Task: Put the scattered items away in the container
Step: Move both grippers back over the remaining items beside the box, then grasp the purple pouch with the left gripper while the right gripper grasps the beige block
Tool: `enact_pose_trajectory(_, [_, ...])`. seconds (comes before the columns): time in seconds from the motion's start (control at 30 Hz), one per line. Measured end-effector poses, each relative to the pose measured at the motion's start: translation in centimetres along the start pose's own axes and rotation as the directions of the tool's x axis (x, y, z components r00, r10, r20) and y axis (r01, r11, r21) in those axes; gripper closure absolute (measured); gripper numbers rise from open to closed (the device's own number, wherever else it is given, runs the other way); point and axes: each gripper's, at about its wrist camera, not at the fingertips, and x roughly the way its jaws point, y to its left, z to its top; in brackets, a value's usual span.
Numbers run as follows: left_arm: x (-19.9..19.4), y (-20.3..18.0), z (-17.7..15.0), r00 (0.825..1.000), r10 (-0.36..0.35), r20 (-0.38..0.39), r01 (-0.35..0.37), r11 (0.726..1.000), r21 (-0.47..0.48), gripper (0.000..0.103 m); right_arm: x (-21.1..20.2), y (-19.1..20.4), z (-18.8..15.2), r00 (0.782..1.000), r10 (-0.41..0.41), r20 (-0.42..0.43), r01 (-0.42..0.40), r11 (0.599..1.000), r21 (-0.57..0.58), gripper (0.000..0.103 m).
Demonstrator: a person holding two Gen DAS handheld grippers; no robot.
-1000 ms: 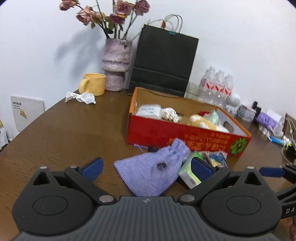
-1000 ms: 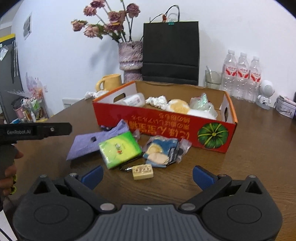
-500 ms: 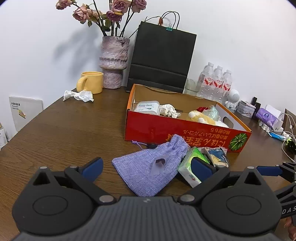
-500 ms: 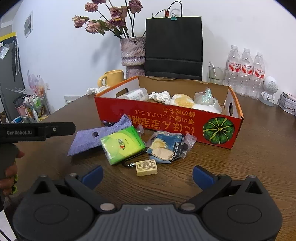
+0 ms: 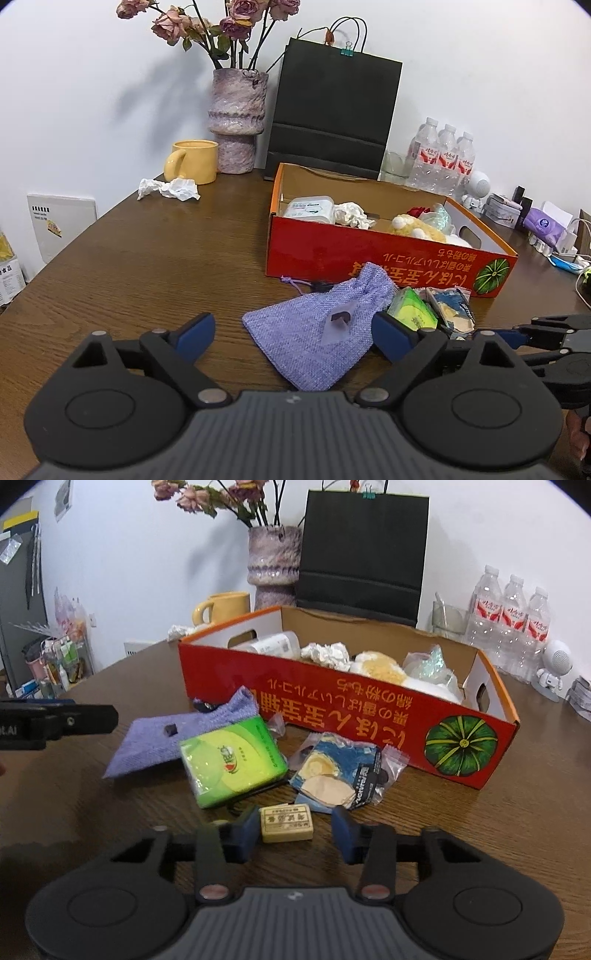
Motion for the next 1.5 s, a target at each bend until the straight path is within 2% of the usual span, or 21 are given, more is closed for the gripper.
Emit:
enact_pose_trajectory(0.1, [0.4,-0.2,0.1,1.0,-0.007,-0.007,0.007,1.0,0.008,0.01,0.2,0.1,-0.3,1.0,0.014,-0.012,-0.014,1.0,-0.005,0.074])
enact_pose_trajectory(0.27, [1.1,-0.4,0.4,1.0,-0.006,-0.013,0.006,1.0,0.02,0.013,-0.1,-0.1,-0.4,1.0,0.015,-0.003,-0.015,1.0,0.0,0.074])
enact_pose_trajectory(0.47, [2.5,-0.6,0.6,0.999,-0.009,-0.052,0.01,1.0,0.021,0.029,-0.6,-0.6,-0.6,1.0,0.005,0.003,-0.005,1.0,0.023,0.074])
enact_pose_trajectory(0.53, [2.8,-0.6,0.7,0.998,-0.016,-0.059,0.018,1.0,0.025,0.039,-0.8,-0.8,-0.7,1.0,0.003,0.005,-0.003,0.999,0.034,0.074])
enact_pose_trajectory(0.6, [3.2,-0.7,1.0,0.998,-0.028,-0.064,0.03,0.999,0.03,0.044,-1.0,-1.0,-0.8,1.0,0.002,0.008,-0.002,0.999,0.04,0.074])
enact_pose_trajectory(0.67, [3.7,-0.8,1.2,0.996,-0.04,-0.078,0.042,0.999,0.027,0.045,-1.0,-1.1,-0.9,1.0,-0.001,0.007,0.001,0.999,0.045,0.074])
enact_pose_trajectory(0.93, [5.9,-1.4,1.5,0.987,-0.067,-0.146,0.071,0.997,0.025,0.066,-1.3,-1.6,-1.1,1.0,0.0,0.007,0.0,0.998,0.059,0.074])
enact_pose_trajectory(1.13, [7.0,-2.0,1.0,0.98,-0.061,-0.189,0.072,0.996,0.049,0.071,-1.5,-1.6,-1.3,1.0,0.002,0.007,-0.002,0.998,0.062,0.074])
enact_pose_trajectory(1.33, [7.0,-2.7,0.7,0.984,-0.045,-0.172,0.065,0.992,0.11,0.082,-1.5,-1.6,-1.3,1.0,0.006,0.005,-0.006,0.998,0.065,0.074])
enact_pose_trajectory(1.5, [6.4,-3.0,0.6,0.989,-0.024,-0.145,0.041,0.992,0.122,0.084,-1.7,-1.7,-1.4,1.0,0.002,0.013,-0.003,0.997,0.072,0.074])
